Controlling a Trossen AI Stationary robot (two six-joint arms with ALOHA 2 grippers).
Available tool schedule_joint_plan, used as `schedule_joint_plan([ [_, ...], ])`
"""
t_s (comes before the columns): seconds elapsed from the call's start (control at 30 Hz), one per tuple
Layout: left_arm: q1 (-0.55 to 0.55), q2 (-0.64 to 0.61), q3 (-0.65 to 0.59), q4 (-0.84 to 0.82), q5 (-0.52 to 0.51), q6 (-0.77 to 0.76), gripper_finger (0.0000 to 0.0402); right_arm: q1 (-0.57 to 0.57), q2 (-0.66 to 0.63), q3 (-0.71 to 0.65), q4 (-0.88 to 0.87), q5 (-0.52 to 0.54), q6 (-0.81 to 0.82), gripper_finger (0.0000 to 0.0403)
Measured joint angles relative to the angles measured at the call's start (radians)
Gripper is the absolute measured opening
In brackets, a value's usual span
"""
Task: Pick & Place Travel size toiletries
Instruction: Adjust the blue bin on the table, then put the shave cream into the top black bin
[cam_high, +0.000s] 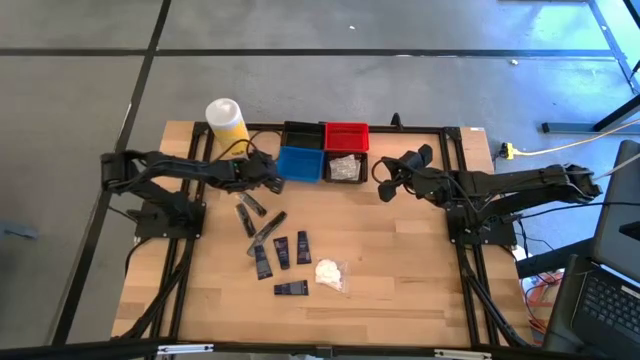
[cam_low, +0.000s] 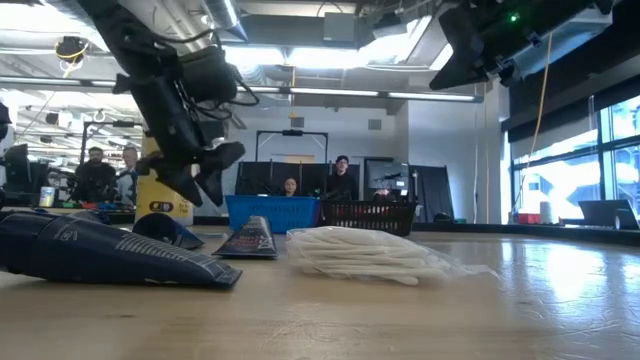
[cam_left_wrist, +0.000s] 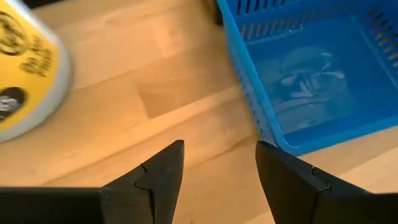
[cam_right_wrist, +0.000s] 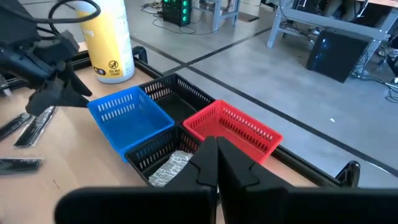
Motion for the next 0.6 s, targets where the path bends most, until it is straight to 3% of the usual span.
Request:
schedule_joint_plan([
  [0.27,0.000,0.010,0.000,0.093,0.045,0.017,0.0196,0.000,0.000,0.000,0.000,-0.004,0.001,0.0000],
  [0.6,-0.013,-0.126,0.000,-0.046,0.037,-0.042,0.0196,0.000,0.000,0.000,-0.023,-0.007,0.020,0.0000],
])
